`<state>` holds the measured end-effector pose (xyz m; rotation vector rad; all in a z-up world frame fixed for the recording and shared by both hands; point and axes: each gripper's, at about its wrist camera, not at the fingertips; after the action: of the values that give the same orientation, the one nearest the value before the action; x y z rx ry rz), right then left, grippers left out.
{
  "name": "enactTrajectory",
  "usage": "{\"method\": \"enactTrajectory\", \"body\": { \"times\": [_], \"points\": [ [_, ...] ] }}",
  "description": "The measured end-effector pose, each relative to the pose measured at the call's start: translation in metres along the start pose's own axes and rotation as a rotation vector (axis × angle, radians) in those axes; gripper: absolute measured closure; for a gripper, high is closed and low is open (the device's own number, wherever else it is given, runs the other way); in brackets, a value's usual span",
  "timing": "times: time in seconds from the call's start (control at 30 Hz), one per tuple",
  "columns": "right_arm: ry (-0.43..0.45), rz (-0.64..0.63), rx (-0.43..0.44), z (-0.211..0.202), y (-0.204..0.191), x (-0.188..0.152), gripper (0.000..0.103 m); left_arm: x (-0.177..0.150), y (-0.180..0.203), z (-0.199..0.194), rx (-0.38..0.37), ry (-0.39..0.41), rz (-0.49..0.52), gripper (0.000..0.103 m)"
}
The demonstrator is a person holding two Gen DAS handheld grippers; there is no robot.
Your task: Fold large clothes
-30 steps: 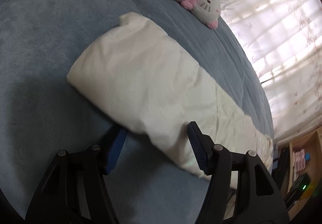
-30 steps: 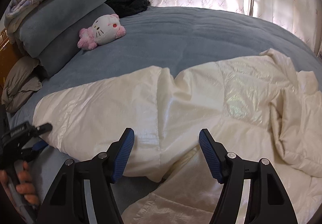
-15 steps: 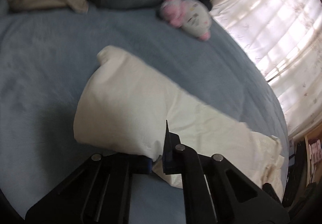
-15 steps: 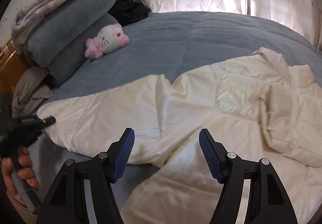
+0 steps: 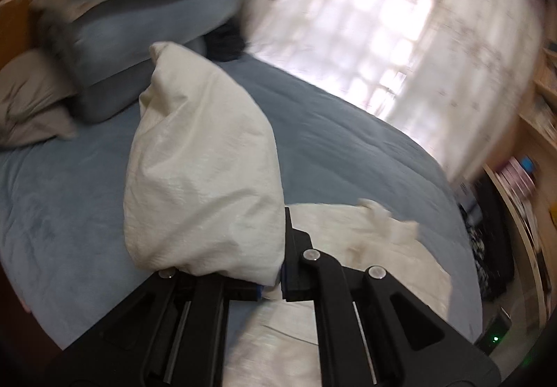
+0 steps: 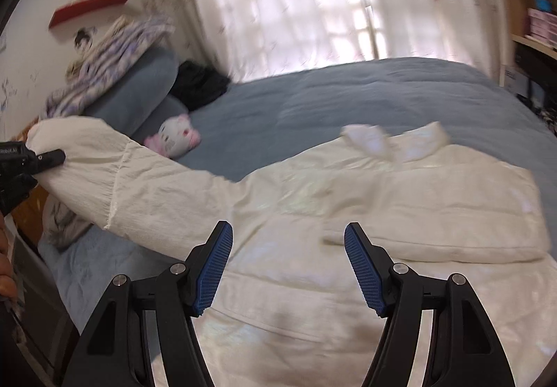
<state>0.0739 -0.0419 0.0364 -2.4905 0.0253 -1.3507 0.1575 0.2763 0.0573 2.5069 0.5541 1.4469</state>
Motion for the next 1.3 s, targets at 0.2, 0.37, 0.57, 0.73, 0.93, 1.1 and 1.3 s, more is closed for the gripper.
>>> {"method": "enactTrajectory", "body": {
  "times": [0.2, 0.37, 0.57, 0.73, 0.93, 1.1, 1.3],
  "points": [
    [0.069, 0.081, -0.078, -0.060, 0.080, 0.009, 0.034, -0.021, 0.112, 0.012, -0.092, -0.051, 0.120, 0.099],
    [0.089, 0.144, -0.164, -0.103, 0.159, 0.005, 0.034, -0.064, 0.194, 0.045, -0.153, -0.081, 0.198, 0.099],
    [0.038, 0.199, -0.244, -0.128, 0.238, -0.018, 0.034, -0.164, 0.269, 0.104, -0.203, -0.202, 0.295, 0.090],
    [-0.008, 0.236, -0.267, -0.138, 0.280, -0.041, 0.034, -0.244, 0.285, 0.152, -0.291, -0.401, 0.309, 0.042],
    [-0.061, 0.271, -0.270, -0.132, 0.306, -0.059, 0.034, -0.270, 0.258, 0.151, -0.284, -0.434, 0.264, 0.042],
    [-0.107, 0.275, -0.226, -0.100, 0.305, -0.056, 0.033, -0.241, 0.218, 0.137, -0.227, -0.334, 0.303, 0.042],
    [-0.167, 0.240, -0.182, -0.043, 0.284, -0.036, 0.025, -0.202, 0.154, 0.139, -0.160, -0.309, 0.280, 0.041]
  ]
}}
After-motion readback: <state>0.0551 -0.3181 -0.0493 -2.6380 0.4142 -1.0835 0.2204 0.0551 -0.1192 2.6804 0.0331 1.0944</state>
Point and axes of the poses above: each gripper's, at about its wrist camera, not at the fingertips, and z roughly the way its jaws point, y to its right, x to its top, and after that the axes turned 7 degrees about y, right-handed
